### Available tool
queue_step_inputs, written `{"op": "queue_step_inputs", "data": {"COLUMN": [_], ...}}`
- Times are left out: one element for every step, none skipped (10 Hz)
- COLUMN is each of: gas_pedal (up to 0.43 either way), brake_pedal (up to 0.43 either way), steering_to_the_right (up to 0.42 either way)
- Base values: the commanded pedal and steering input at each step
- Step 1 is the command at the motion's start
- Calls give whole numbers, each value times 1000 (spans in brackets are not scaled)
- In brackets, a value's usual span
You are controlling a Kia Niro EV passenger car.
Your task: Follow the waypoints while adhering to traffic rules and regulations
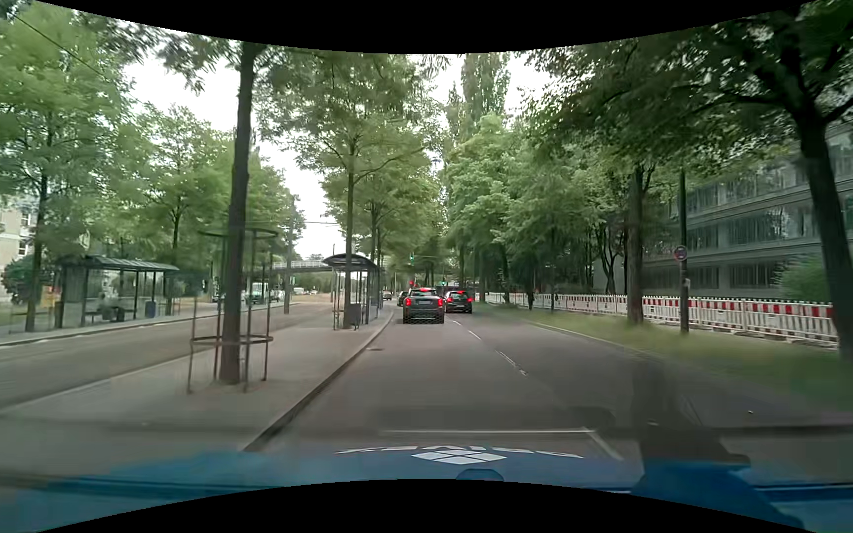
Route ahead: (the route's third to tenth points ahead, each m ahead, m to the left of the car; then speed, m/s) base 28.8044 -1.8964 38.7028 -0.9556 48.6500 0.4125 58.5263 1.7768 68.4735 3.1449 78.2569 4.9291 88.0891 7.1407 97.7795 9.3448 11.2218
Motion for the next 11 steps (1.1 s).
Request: {"op": "queue_step_inputs", "data": {"gas_pedal": [110,110,110,110,110,110,59,0,0,0,0], "brake_pedal": [0,0,0,0,0,0,0,0,0,0,0], "steering_to_the_right": [-19,-19,-20,-20,-20,-20,-19,-18,-16,-14,-13]}}
